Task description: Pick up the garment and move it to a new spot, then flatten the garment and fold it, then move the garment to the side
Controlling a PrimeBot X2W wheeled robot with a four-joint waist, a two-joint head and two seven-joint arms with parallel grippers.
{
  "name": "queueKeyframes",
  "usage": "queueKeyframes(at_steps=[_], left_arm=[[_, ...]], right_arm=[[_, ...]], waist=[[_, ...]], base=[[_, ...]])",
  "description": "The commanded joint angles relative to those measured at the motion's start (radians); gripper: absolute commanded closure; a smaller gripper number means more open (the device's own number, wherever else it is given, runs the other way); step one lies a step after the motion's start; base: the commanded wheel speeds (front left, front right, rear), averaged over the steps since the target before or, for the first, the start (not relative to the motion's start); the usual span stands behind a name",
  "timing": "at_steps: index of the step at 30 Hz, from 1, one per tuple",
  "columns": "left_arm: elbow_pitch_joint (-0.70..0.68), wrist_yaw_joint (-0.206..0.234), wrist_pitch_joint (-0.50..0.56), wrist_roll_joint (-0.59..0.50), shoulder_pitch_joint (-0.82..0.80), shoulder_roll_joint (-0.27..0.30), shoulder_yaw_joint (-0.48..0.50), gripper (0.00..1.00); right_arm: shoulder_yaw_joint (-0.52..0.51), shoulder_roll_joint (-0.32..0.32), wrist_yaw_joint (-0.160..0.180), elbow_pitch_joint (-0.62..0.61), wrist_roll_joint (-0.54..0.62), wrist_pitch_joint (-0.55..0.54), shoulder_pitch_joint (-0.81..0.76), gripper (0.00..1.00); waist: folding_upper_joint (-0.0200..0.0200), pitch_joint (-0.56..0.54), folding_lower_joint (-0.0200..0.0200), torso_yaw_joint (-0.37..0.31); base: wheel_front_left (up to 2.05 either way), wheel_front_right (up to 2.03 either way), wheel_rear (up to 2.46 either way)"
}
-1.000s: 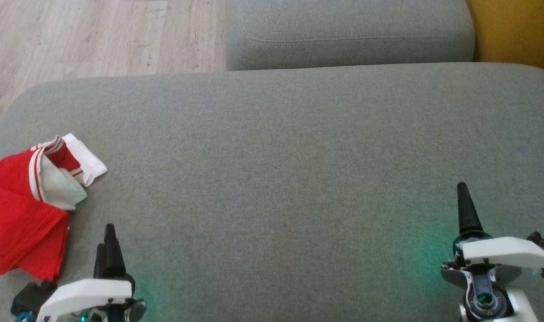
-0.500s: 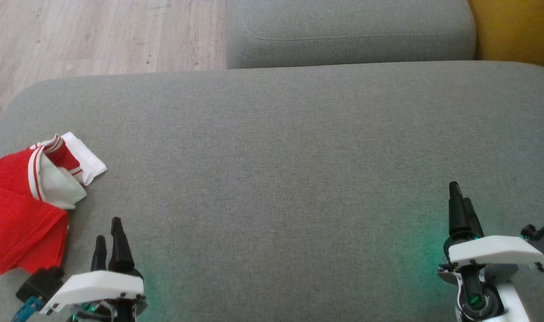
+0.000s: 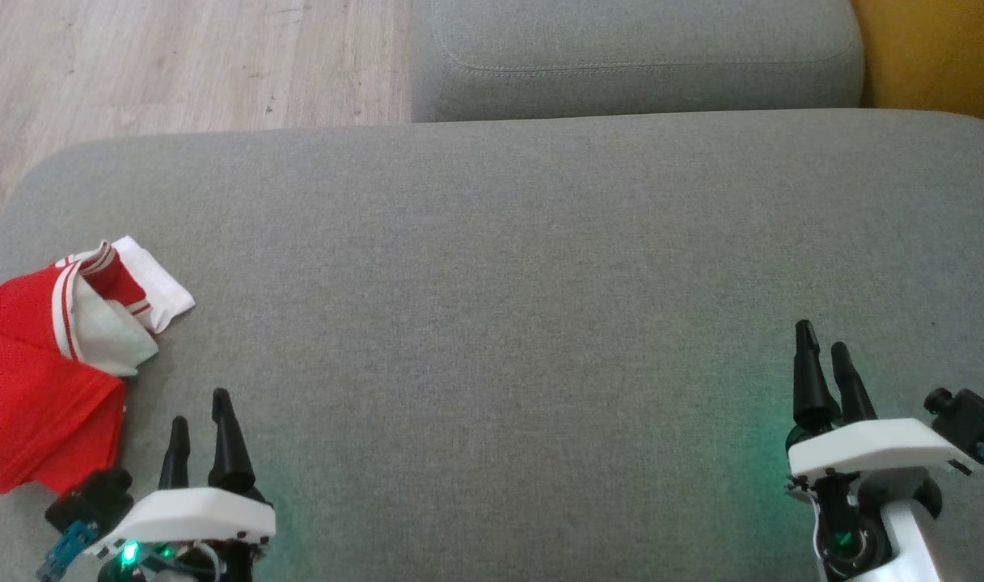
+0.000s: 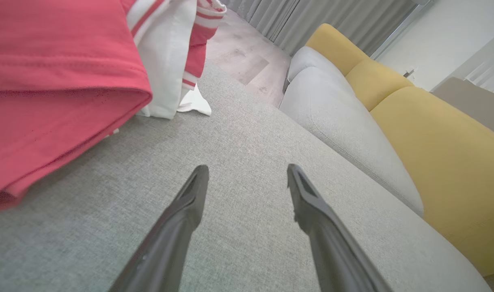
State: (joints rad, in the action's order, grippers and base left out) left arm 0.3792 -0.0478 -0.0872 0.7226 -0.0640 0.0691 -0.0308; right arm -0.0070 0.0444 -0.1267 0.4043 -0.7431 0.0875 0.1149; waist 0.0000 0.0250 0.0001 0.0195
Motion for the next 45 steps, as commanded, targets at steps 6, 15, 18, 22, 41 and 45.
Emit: queueKeyframes(at_steps=[6, 15, 18, 22, 41, 45], left_arm=[[-0.020, 0.019, -0.028, -0.091, -0.057, 0.025, 0.005, 0.00], [-0.005, 0.036, -0.054, -0.195, -0.052, 0.030, -0.005, 0.00], [-0.001, 0.041, -0.063, -0.233, -0.053, 0.031, -0.010, 0.00], [0.006, 0.046, -0.075, -0.283, -0.057, 0.033, -0.017, 0.00], [0.030, 0.063, -0.129, -0.496, -0.074, 0.034, -0.046, 0.00], [0.037, 0.066, -0.140, -0.536, -0.075, 0.031, -0.043, 0.00]], right_arm=[[0.020, 0.003, -0.003, -0.014, 0.101, 0.028, 0.059, 0.00], [0.027, 0.003, -0.003, 0.014, 0.221, 0.055, 0.065, 0.00], [0.029, 0.003, -0.003, 0.021, 0.262, 0.064, 0.068, 0.00], [0.035, 0.003, -0.003, 0.029, 0.312, 0.075, 0.075, 0.00], [0.051, 0.005, -0.004, 0.047, 0.542, 0.128, 0.089, 0.00], [0.048, 0.005, -0.004, 0.053, 0.584, 0.140, 0.084, 0.00]], waist=[[0.0000, -0.001, 0.0000, 0.003], [0.0000, -0.001, 0.0000, 0.007], [0.0000, -0.001, 0.0000, 0.007], [0.0000, 0.000, 0.0000, 0.007], [0.0000, 0.001, -0.0001, 0.010], [0.0000, -0.001, -0.0001, 0.011]], base=[[0.00, 0.00, 0.00], [0.00, 0.00, 0.00], [0.00, 0.00, 0.00], [0.00, 0.00, 0.00], [0.00, 0.00, 0.00], [0.00, 0.00, 0.00]])
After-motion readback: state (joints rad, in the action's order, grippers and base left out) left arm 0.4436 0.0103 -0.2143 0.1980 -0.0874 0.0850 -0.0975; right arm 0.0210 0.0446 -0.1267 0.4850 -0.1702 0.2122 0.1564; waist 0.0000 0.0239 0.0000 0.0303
